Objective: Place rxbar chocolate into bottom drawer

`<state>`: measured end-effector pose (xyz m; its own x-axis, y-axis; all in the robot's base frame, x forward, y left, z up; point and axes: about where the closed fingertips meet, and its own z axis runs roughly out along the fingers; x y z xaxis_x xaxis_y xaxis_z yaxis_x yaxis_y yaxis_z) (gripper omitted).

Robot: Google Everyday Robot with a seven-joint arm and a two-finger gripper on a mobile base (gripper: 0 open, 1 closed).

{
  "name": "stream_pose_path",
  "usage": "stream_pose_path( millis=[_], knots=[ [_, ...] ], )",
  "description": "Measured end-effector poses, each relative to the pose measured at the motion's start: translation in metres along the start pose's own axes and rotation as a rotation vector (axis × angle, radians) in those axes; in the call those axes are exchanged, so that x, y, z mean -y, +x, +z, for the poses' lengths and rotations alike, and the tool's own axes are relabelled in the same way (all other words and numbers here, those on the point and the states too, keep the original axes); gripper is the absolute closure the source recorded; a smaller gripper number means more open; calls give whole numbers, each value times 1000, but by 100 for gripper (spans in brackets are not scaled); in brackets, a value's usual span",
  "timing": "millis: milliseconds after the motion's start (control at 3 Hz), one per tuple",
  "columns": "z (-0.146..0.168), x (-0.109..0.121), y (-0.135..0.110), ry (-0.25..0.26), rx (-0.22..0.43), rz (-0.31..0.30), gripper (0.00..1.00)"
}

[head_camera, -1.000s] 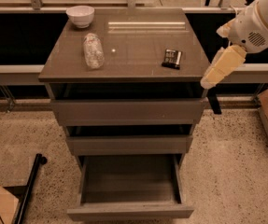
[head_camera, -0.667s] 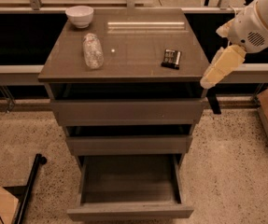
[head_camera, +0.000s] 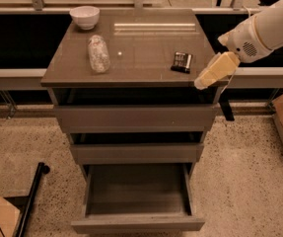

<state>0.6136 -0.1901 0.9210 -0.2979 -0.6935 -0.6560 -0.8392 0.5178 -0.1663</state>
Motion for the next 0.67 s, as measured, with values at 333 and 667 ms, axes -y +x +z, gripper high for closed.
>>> stream_pose_path(
  millis=[333,667],
  knots=[
    [35,23,-16,-6,78,4,0],
    [70,51,-32,-10,122,-5,0]
  ],
)
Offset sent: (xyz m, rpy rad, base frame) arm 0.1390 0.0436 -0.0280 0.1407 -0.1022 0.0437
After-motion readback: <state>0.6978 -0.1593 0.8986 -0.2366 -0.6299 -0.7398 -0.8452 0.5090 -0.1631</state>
